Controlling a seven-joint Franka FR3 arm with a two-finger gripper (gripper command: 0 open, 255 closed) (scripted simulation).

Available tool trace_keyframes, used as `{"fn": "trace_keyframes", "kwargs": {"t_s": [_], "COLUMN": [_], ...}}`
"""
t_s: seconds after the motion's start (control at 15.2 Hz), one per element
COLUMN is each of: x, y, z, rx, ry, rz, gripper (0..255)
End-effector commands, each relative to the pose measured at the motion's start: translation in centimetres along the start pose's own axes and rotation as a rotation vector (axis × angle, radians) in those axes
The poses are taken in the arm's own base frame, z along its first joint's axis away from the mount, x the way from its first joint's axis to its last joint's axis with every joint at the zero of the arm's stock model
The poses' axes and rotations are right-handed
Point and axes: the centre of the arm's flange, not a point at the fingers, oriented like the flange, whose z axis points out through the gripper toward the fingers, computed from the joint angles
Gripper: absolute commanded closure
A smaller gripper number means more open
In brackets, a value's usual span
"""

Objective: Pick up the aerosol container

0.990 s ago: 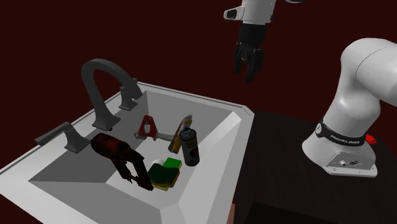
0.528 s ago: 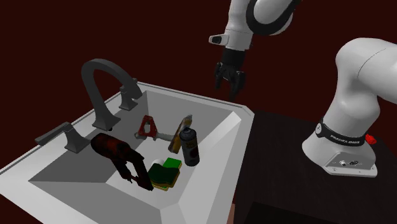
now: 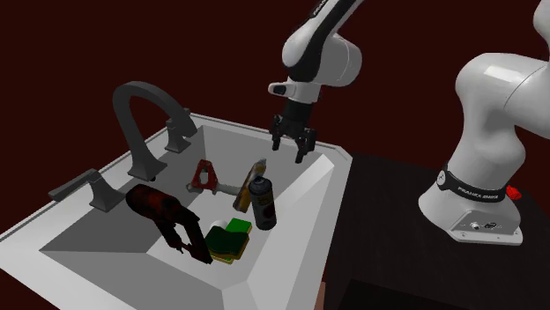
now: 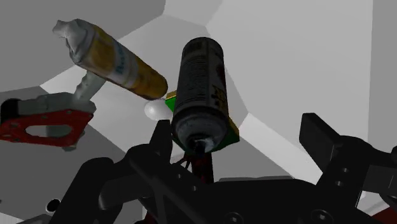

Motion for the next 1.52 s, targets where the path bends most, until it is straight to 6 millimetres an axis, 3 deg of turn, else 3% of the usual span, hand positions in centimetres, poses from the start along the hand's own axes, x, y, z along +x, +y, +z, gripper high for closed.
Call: {"fn": "trace_keyframes", "kwargs": {"t_s": [0.0, 0.33, 0.79, 0.99, 1.06, 1.45], "x": [0.4, 2.2, 1.0, 0.9, 0.9, 0.9], "y": [1.1, 3.6, 3.8, 3.9, 3.8, 3.8], "z": [2.4, 8.1, 11.6, 11.9, 11.9, 11.9], "rx": [0.005, 0.033, 0.033, 0.033, 0.033, 0.033], "ry": [0.034, 0.101, 0.101, 0.101, 0.101, 0.101], "rz": [-0.083, -0.265, -0.265, -0.265, -0.265, -0.266], "gripper": [0, 0, 0, 0, 255, 255]}}
